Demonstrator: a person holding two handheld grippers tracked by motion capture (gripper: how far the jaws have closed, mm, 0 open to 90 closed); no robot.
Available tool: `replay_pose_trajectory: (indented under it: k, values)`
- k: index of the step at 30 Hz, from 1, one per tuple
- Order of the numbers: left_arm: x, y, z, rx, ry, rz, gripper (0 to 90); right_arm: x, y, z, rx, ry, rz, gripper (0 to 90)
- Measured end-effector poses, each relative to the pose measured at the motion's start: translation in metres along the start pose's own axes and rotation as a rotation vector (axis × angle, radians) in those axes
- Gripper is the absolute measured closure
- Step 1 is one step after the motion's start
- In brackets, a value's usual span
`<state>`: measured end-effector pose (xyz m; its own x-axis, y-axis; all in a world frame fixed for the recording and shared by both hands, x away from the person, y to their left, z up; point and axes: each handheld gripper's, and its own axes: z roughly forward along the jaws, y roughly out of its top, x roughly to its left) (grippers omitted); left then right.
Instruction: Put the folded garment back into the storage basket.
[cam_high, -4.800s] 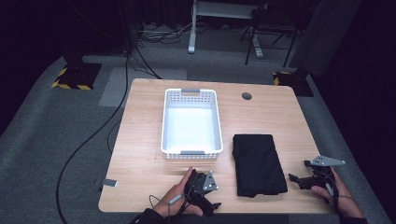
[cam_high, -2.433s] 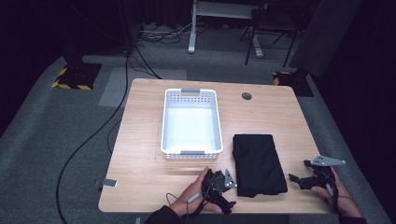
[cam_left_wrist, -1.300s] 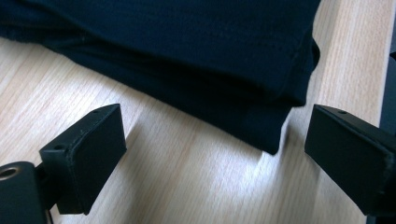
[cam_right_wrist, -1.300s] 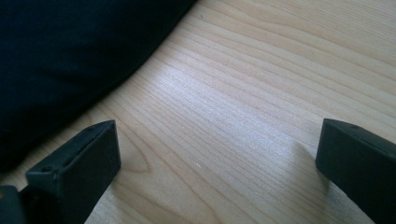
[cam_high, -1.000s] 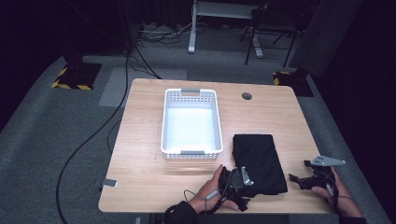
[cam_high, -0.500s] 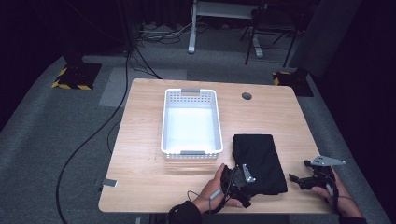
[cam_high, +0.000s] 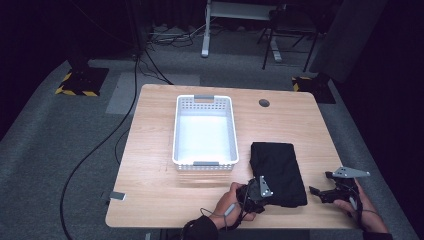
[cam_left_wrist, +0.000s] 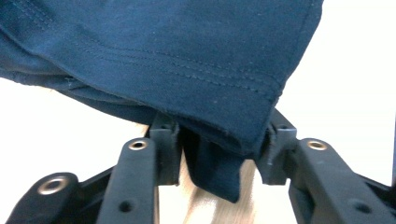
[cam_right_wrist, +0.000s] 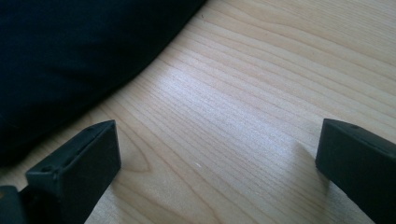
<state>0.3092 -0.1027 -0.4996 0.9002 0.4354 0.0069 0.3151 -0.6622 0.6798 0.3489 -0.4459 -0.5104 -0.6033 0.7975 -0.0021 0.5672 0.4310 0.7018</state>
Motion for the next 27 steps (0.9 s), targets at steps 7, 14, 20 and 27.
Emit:
replay_pose_trajectory:
  k: [7, 14, 20, 27]
  values:
    - [-0.001, 0.001, 0.0, 0.0, -0.004, 0.023, 72.4, 0.004, 0.006, -0.002, 0.037, -0.017, -0.039, 2.0]
    - [-0.001, 0.001, 0.0, 0.005, -0.003, 0.027, 72.8, 0.007, 0.015, -0.008, 0.025, -0.008, -0.04, 2.9]
    - [0.0, 0.001, -0.001, 0.011, -0.013, 0.028, 72.7, 0.008, 0.02, -0.011, 0.025, -0.008, -0.048, 2.8]
    - [0.0, 0.001, -0.001, 0.008, -0.016, 0.026, 72.4, 0.011, 0.025, -0.013, 0.019, -0.009, -0.054, 2.8]
